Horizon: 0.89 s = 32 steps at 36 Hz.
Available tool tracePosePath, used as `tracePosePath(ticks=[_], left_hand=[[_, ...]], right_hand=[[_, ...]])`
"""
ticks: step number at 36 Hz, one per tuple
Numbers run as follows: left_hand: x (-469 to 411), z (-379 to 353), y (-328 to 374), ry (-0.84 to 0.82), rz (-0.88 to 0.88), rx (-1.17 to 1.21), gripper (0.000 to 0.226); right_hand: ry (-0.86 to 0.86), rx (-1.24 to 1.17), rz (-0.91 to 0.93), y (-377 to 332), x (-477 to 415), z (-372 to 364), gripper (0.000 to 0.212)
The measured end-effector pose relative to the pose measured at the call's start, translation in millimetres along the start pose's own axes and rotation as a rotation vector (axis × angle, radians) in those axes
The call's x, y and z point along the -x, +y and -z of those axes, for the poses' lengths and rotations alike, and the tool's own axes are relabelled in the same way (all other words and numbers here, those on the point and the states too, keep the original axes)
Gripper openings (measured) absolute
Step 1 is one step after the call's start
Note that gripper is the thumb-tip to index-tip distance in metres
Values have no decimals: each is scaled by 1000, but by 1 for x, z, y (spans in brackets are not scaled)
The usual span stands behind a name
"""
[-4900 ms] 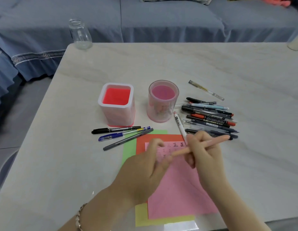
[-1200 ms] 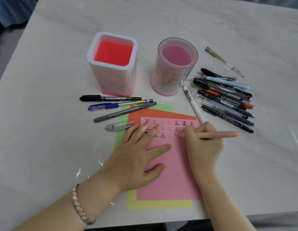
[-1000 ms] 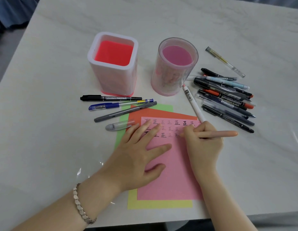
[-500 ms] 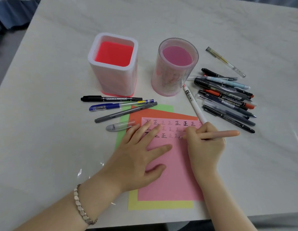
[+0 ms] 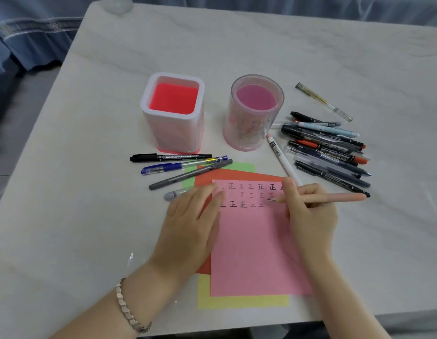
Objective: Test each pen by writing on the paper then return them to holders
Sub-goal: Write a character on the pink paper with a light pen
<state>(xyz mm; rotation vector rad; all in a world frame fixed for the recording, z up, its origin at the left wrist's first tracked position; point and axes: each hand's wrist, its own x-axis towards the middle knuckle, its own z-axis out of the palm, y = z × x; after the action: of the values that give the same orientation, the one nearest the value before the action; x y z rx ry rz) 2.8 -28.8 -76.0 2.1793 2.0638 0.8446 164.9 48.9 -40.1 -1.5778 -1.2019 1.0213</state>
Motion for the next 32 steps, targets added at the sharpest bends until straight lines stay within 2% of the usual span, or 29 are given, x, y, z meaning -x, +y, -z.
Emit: tracePosePath(ticks=[4, 9, 13, 15, 18, 20, 23, 27, 32], left_hand=[[-3, 12, -12, 62, 194, -128, 37], [-3, 21, -26, 62, 217, -108, 27], [-2, 22, -31, 55, 233, -164, 11], [-3, 24, -29, 32, 256, -159, 12], [-9, 35, -14, -12, 358, 67, 23], [-17, 47, 5, -35, 451, 374, 5], [-24, 58, 26, -65, 485, 679, 18], [-28, 61, 38, -68, 466, 852, 19], [-27, 63, 48, -82, 432, 879, 23]], right_hand=[[-95, -58, 17, -10, 5, 13, 32], [-204, -201, -16, -21, 8, 26, 32], [-164, -192, -42, -26, 10, 31, 37], [-153, -205, -60, -29, 11, 33, 37], [-171, -261, -89, -34, 13, 32, 32], [-175, -301, -95, -39, 15, 30, 31], [-174, -343, -82, -48, 19, 27, 31], [-161, -375, -40, -59, 24, 24, 32], [-162, -374, -25, -63, 28, 25, 31]])
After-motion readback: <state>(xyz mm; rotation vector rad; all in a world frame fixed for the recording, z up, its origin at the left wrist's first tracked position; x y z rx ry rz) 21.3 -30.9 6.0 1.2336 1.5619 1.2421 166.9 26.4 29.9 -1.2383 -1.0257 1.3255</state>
